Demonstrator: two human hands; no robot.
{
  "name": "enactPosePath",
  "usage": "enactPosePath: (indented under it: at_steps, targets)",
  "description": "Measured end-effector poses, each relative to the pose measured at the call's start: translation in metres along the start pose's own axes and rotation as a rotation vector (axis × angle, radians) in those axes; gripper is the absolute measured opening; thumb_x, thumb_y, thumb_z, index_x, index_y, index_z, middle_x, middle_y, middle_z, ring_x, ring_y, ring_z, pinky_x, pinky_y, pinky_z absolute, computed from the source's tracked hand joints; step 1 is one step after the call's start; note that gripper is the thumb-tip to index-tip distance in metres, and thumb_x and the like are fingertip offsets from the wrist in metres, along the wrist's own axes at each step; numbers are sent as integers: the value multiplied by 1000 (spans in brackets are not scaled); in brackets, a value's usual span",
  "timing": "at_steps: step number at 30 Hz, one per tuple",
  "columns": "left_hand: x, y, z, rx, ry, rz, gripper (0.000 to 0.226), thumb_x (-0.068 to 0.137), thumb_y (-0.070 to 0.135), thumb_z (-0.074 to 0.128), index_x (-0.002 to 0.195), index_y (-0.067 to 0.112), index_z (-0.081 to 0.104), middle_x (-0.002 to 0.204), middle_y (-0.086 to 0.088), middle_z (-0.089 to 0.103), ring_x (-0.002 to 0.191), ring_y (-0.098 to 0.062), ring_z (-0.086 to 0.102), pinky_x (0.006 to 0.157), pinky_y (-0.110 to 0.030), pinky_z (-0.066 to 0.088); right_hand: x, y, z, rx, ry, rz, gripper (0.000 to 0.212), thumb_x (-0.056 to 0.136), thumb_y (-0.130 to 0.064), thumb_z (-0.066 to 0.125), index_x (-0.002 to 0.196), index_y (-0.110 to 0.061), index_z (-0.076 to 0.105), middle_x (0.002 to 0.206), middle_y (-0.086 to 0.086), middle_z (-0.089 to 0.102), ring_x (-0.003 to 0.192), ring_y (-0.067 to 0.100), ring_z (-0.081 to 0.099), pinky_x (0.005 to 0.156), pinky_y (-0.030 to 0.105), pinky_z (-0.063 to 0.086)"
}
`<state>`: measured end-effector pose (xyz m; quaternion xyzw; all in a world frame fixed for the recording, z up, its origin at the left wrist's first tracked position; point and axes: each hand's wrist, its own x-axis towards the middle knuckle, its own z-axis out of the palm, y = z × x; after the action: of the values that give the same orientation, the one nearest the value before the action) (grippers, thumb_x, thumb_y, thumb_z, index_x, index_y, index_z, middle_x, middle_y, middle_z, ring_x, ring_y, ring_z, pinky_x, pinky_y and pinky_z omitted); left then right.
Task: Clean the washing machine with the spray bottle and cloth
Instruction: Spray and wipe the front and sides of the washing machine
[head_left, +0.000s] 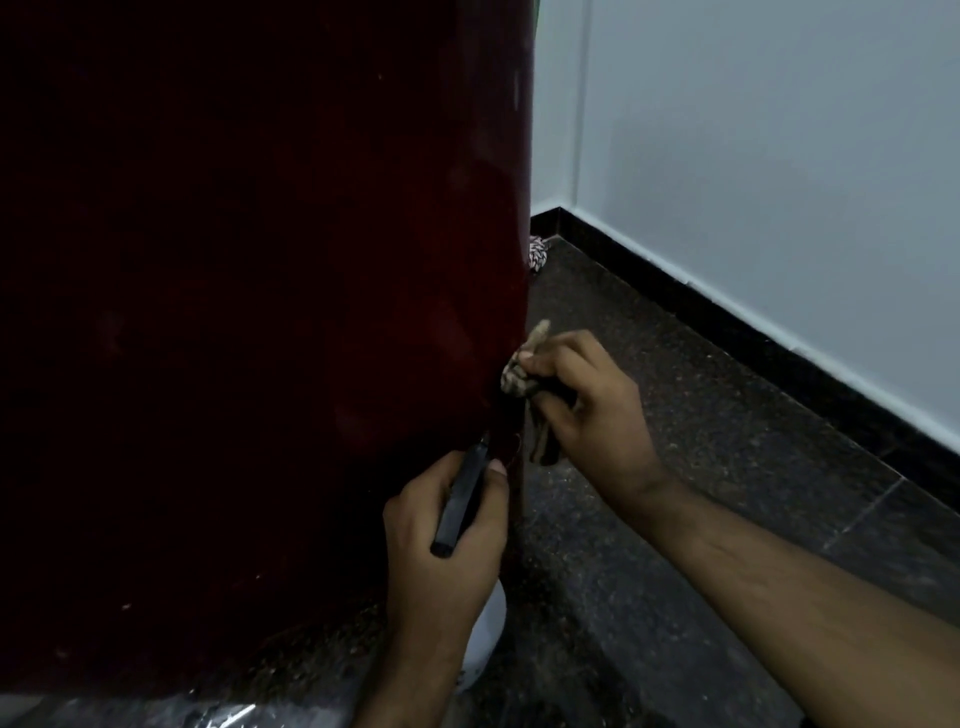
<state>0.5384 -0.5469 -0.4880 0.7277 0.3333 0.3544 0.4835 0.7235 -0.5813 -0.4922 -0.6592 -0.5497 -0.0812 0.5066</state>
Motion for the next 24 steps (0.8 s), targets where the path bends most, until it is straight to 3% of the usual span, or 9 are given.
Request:
enactPosePath:
  at_steps: [4, 8, 12, 14, 16, 17, 21, 24]
  targets:
    - [3, 2, -9, 29, 52, 15, 40, 103, 18, 67, 67, 6, 54, 56, -8, 45, 51, -29, 43, 49, -27, 33, 16, -13, -12, -47, 38, -69, 16, 86, 2, 76, 101, -4, 74, 105, 5, 63, 99, 26, 65, 80, 45, 55]
    - [3, 4, -11, 31, 169, -5, 42, 103, 20, 66, 66, 5, 53, 55, -13, 44, 52, -36, 42, 48, -29, 31, 20, -27, -3, -65, 111, -94, 19, 88, -5, 79, 105, -12, 76, 104, 5, 60, 95, 29, 61, 77, 43, 52]
    - [2, 6, -17, 1, 185, -40, 41, 101, 23, 66, 65, 8, 56, 56, -13, 50, 53, -36, 47, 48, -29, 34, -5, -1, 1, -256, -260, -104, 25, 85, -8, 79, 105, -19, 72, 109, -1, 57, 97, 22, 52, 79, 35, 47]
    - [1, 4, -18, 3, 177, -55, 41, 101, 22, 66, 64, 6, 56, 55, -14, 50, 52, -36, 48, 48, -29, 34, -14, 11, -2, -313, -451, 3, 28, 83, -8, 79, 103, -25, 71, 106, -6, 55, 94, 12, 50, 77, 36, 50]
    - [-2, 3, -16, -6, 173, -101, 41, 100, 21, 67, 65, 3, 55, 56, -17, 50, 49, -32, 45, 48, -27, 33, -13, 16, -9, -323, -534, 120, 27, 82, -8, 81, 99, -29, 76, 100, -13, 56, 91, 6, 56, 80, 27, 53]
    - [-3, 3, -16, -12, 169, -131, 41, 100, 20, 67, 65, 2, 55, 57, -18, 50, 49, -28, 43, 47, -26, 33, -10, 16, -11, -308, -496, 181, 25, 81, -8, 81, 98, -27, 77, 95, -15, 56, 90, 8, 60, 81, 23, 52]
    - [-11, 3, -10, -41, 129, -263, 36, 97, 17, 68, 67, -2, 59, 63, -23, 56, 50, -16, 45, 46, -21, 34, 3, 14, -31, -224, -244, 581, 24, 82, -11, 80, 102, -21, 72, 88, -6, 67, 83, 14, 63, 76, 28, 49]
    - [-13, -3, -5, -127, 116, -419, 31, 96, 21, 69, 75, -1, 66, 70, -23, 62, 57, -17, 52, 54, -32, 46, -2, 11, -25, 157, -235, 1030, 16, 90, -9, 74, 105, -4, 68, 93, 14, 70, 78, 25, 65, 75, 41, 54]
